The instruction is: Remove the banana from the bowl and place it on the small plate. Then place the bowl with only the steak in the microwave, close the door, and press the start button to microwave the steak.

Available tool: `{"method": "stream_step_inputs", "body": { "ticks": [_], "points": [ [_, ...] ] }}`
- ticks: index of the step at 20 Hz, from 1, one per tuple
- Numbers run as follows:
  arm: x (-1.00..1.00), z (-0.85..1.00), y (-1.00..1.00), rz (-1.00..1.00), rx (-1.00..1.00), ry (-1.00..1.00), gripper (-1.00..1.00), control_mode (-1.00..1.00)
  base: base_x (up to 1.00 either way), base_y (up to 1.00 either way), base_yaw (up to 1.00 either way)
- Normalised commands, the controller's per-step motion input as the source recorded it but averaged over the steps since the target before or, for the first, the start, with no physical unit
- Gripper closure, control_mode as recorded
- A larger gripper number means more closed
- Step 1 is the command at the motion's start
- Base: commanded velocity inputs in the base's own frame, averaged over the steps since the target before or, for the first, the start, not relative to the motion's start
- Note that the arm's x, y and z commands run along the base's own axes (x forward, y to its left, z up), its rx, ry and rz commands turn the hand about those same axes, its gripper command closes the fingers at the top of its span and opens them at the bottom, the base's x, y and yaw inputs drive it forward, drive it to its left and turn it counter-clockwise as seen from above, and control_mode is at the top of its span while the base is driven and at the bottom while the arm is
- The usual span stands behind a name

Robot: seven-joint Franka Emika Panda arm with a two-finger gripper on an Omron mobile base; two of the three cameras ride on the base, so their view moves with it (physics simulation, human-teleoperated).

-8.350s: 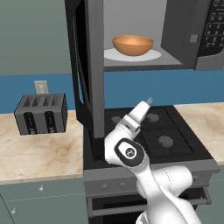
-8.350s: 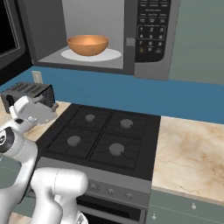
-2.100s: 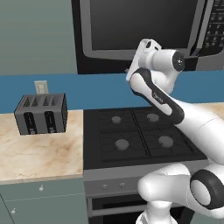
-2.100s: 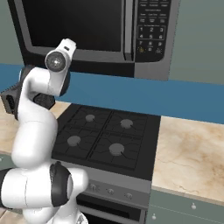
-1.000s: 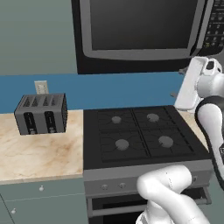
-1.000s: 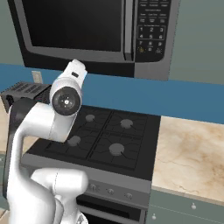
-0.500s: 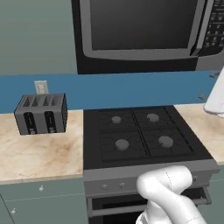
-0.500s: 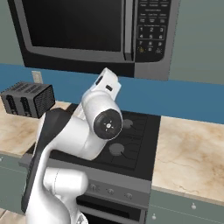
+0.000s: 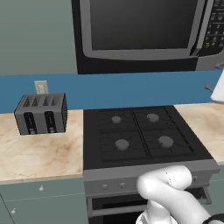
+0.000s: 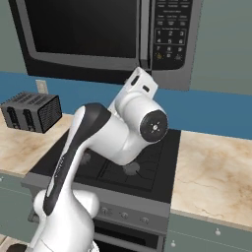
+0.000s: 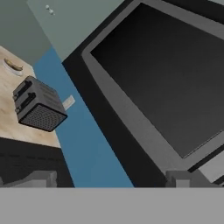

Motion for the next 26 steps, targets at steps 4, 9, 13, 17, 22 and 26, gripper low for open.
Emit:
{"method": "stream_step_inputs", "body": {
  "ticks": [4,9,13,17,22,26],
  "points": [
    [0.28,0.11,-0.39,0.00,0.00,0.00,-1.00,-1.00,0.00,0.00,0.00],
    [0.38,0.12,-0.34,-0.01,0.00,0.00,-1.00,-1.00,0.00,0.00,0.00],
    [0.38,0.09,-0.37,-0.01,0.00,0.00,-1.00,-1.00,0.00,0.00,0.00],
    [0.35,0.08,-0.36,0.00,0.00,0.00,-1.00,-1.00,0.00,0.00,0.00],
    [0.33,0.04,-0.32,0.00,0.00,0.00,-1.00,-1.00,0.00,0.00,0.00],
    [0.33,0.01,-0.31,0.00,0.00,0.00,-1.00,-1.00,0.00,0.00,0.00]
  ]
}}
